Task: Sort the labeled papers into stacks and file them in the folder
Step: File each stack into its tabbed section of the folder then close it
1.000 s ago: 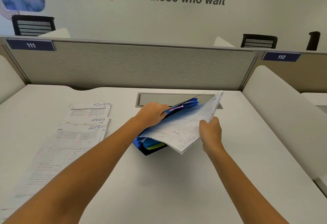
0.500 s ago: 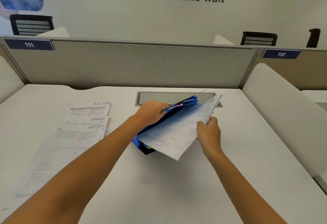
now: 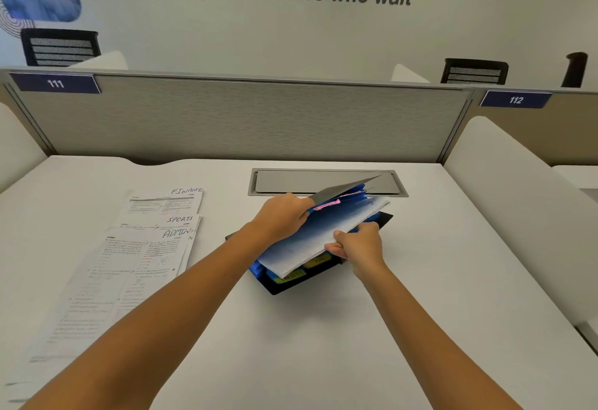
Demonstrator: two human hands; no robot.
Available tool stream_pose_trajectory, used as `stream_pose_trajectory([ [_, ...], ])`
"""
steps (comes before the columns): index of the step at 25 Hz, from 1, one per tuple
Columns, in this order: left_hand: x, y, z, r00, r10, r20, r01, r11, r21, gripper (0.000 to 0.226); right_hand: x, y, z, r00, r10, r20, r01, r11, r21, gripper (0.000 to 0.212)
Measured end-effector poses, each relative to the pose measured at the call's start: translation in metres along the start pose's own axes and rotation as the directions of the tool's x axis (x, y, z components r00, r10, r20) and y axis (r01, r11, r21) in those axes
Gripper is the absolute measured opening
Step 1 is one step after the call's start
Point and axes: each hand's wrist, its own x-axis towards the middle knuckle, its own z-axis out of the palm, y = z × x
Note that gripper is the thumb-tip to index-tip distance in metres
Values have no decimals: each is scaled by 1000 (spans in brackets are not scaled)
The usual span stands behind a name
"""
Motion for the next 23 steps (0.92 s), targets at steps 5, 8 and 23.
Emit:
stream_pose_trajectory([
  [5,3,7,4,999,-23,-29,23,1000,5,30,14,6,21,998,-19,-61,8,985,-170,21],
  [8,4,5,7,1000,-14,-21,13,1000,-10,30,23,13,30,996,-4,-94,-19,972,-235,20],
  [23,-3,7,15,999,7,47,-6,1000,-22,33,37,29,19,989,-111,-99,71,937,-342,4],
])
